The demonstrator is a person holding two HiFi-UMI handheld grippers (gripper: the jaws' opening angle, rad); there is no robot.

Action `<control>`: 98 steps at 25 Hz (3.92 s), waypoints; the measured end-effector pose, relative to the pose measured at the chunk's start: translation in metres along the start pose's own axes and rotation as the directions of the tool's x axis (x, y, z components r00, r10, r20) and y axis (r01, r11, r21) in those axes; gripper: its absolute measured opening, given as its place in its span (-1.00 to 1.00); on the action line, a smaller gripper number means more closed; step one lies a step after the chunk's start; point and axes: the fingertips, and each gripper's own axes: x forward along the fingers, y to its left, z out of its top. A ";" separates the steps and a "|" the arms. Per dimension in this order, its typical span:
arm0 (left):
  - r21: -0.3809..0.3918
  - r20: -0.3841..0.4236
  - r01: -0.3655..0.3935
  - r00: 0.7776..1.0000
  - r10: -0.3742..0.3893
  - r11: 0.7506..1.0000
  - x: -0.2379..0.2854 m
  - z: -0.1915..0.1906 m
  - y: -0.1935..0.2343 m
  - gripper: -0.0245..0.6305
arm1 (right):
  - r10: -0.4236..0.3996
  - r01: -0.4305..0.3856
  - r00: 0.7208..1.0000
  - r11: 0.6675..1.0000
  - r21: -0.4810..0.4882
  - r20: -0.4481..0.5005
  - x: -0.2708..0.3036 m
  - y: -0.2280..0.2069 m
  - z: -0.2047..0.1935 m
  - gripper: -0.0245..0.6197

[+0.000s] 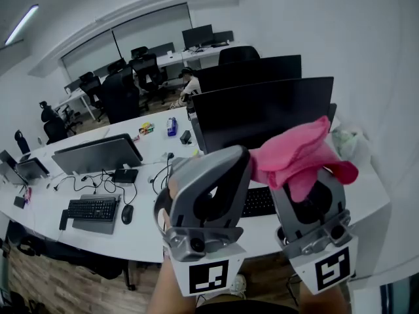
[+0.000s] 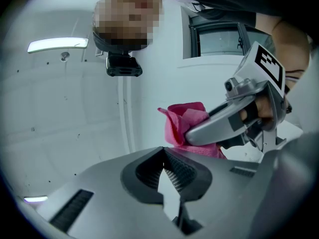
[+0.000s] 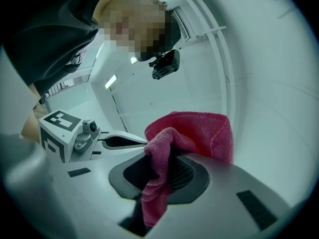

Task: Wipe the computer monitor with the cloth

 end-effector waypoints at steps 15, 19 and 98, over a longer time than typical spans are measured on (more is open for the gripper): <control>-0.044 0.002 0.029 1.000 -0.029 0.999 0.022 -0.111 0.008 -0.91 | -0.012 0.011 0.998 1.000 -0.014 -0.061 0.066 0.001 -0.090 -0.72; -0.052 -0.007 0.032 0.999 -0.033 0.998 0.024 -0.124 0.009 -0.91 | -0.010 0.009 0.997 1.000 -0.008 -0.074 0.074 0.001 -0.102 -0.72; 0.067 -0.447 -0.004 0.894 0.034 0.998 0.089 -0.398 -0.016 -0.91 | 0.275 -0.120 0.917 0.882 0.455 -0.291 0.197 -0.015 -0.399 -0.73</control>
